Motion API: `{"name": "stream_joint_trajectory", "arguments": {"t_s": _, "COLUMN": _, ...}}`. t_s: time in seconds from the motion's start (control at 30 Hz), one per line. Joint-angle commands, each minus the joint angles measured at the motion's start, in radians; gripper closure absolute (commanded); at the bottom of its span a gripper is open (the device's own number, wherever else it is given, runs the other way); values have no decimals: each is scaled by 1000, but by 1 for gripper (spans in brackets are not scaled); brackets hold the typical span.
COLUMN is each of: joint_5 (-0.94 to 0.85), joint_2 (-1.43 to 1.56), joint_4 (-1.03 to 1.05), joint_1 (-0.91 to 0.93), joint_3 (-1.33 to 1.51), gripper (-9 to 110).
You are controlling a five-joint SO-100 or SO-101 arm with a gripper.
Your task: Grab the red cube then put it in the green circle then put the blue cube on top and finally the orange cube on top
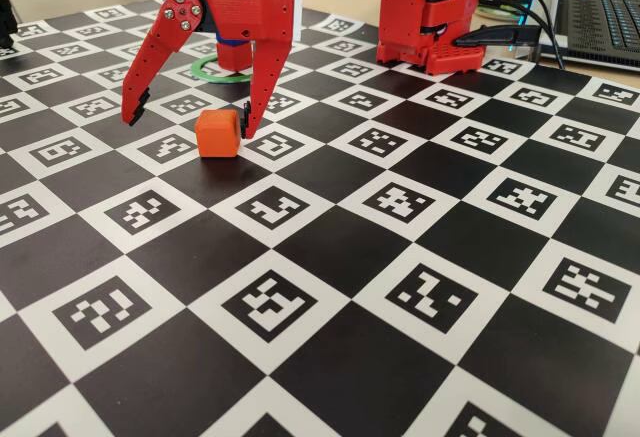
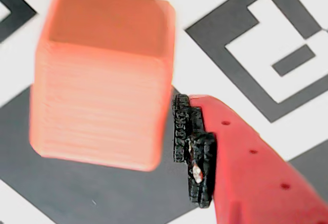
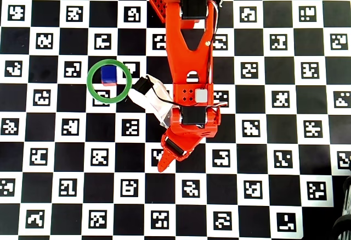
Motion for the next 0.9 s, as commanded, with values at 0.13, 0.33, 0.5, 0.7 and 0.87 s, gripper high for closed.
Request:
{"name": "stream_joint_trajectory", "arguments": {"t_s": 0.13, "joint_5": -8, "joint_2": 12, "joint_4": -9, "joint_1": 20, "joint_3": -3, "gripper": 53}}
{"name": "stream_joint_trajectory", "arguments": {"t_s": 0.33, "joint_5": -18, "joint_2": 8, "joint_4": 0, "joint_1": 9, "joint_3": -3, "gripper": 55}}
{"name": "stream_joint_trajectory", "arguments": {"t_s": 0.5, "joint_5": -18, "joint_2": 0, "joint_4": -6, "joint_1": 5, "joint_3": 14, "gripper": 56}}
{"name": "stream_joint_trajectory", "arguments": {"t_s": 0.7, "joint_5": -18, "joint_2": 0, "joint_4": -17, "joint_1": 5, "joint_3": 25, "gripper": 57}}
{"name": "stream_joint_trajectory", "arguments": {"t_s": 0.87, "joint_5": -31, "joint_2": 3, "joint_4": -28, "joint_1": 3, "joint_3": 25, "gripper": 72}}
